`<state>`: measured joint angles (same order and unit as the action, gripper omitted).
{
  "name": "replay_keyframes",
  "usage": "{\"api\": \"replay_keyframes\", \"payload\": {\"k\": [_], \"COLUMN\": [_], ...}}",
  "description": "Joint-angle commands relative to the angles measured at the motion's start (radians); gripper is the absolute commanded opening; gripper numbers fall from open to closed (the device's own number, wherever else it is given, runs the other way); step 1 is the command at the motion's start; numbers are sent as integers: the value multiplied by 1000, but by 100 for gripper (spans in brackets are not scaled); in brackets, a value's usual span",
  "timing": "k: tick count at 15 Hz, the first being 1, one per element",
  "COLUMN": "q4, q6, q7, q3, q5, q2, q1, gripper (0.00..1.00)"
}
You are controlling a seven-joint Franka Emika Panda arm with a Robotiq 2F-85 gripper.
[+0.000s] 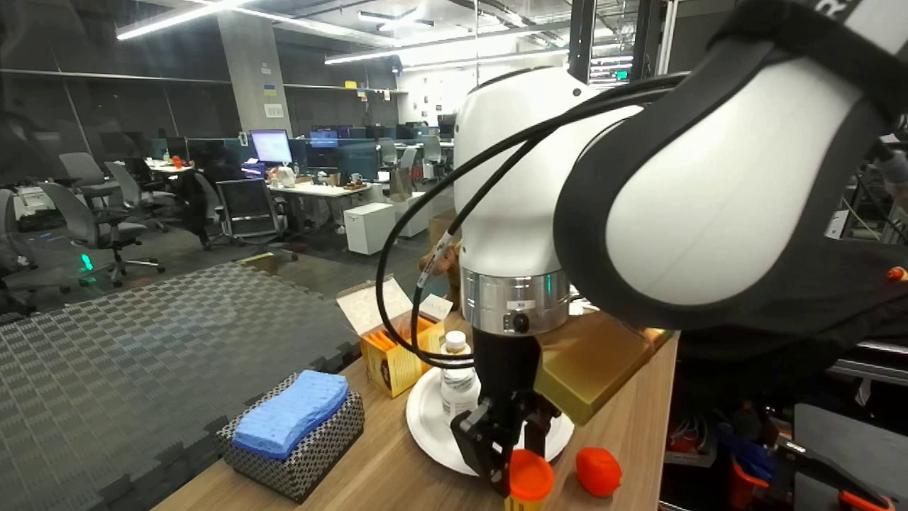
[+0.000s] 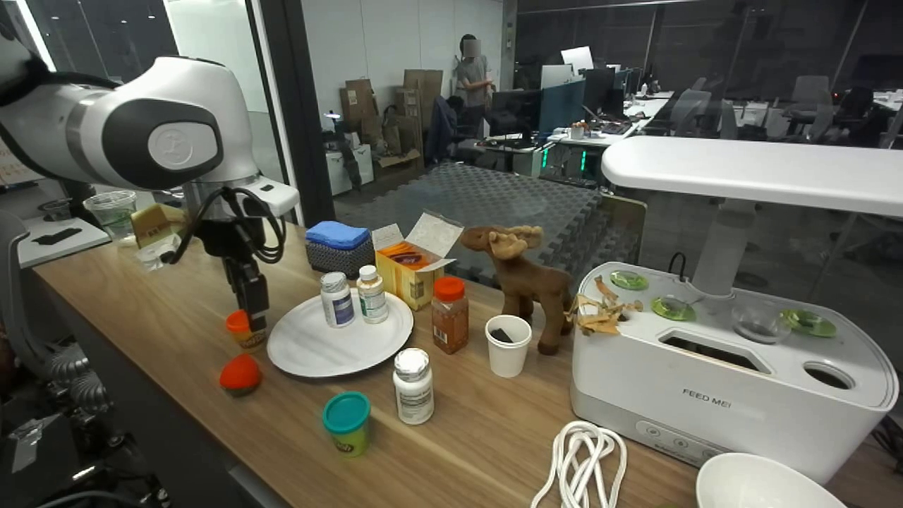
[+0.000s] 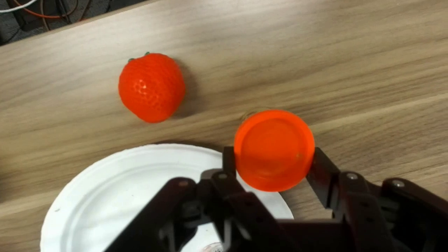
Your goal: Place the containers and orange plush toy on the white plate
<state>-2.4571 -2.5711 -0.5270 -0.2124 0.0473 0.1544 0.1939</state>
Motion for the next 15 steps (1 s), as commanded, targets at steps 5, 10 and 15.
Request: {"api": "replay_keyframes", "payload": {"k": [5, 10, 15], "q4": [88, 163, 212], "q6": [103, 213, 244], "q7": [41, 49, 31], "q3": [36, 49, 64], "q5": [-23, -34, -34], "q2": [-7, -26, -33], "q1": [9, 5, -3], "gripper": [29, 29, 29]}}
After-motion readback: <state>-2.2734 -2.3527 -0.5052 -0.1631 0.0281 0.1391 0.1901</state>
